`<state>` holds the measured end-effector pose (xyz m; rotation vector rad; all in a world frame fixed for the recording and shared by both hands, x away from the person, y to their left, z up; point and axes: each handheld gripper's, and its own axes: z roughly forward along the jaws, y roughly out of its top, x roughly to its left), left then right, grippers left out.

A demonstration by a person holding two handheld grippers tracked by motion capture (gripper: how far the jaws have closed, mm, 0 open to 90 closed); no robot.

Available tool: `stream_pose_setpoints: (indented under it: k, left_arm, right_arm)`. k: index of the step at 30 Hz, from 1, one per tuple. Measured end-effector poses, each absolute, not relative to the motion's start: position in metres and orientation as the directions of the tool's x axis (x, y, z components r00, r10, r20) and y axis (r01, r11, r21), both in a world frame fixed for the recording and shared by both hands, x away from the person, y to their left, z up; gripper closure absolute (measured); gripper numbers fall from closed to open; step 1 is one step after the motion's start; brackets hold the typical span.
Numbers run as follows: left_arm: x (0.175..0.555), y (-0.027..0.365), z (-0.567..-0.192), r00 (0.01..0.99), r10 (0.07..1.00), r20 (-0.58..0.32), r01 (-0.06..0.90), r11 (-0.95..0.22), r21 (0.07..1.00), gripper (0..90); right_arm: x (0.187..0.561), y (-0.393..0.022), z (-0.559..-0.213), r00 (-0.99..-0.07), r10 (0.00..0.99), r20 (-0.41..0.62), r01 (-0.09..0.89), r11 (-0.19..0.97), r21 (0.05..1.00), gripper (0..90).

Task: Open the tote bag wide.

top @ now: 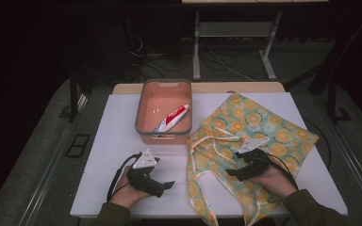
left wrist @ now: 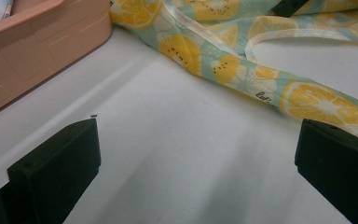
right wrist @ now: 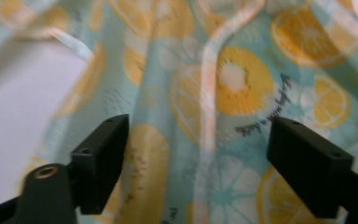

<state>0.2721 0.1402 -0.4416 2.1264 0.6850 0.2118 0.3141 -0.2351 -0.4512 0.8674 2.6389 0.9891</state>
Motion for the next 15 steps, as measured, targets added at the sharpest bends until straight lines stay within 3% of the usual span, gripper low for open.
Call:
stream_pose_setpoints:
  k: [4,7,12,15]
  left_arm:
    - [0.272,0.140,-0.442,0.835,0.542,-0.095,0.396,-0.471,0.788,0.0]
    - [0.272,0.140,-0.442,0.835,0.542,-0.095,0.396,-0.471,0.788,0.0]
    - [0.272,0.139,-0.442,0.834,0.543,-0.095,0.397,-0.472,0.787,0.0]
    - [0.272,0.140,-0.441,0.835,0.542,-0.093,0.395,-0.472,0.788,0.0]
  right_arm:
    - [0.317,-0.242,-0.449,-0.794,0.608,0.027,0.466,0.579,0.669,52.2]
    - [0.321,-0.247,-0.449,-0.775,0.631,0.030,0.480,0.558,0.677,66.5]
    - [0.322,-0.249,-0.450,-0.767,0.641,0.023,0.480,0.550,0.684,85.1]
    - [0.321,-0.249,-0.449,-0.773,0.634,0.033,0.482,0.552,0.680,87.4]
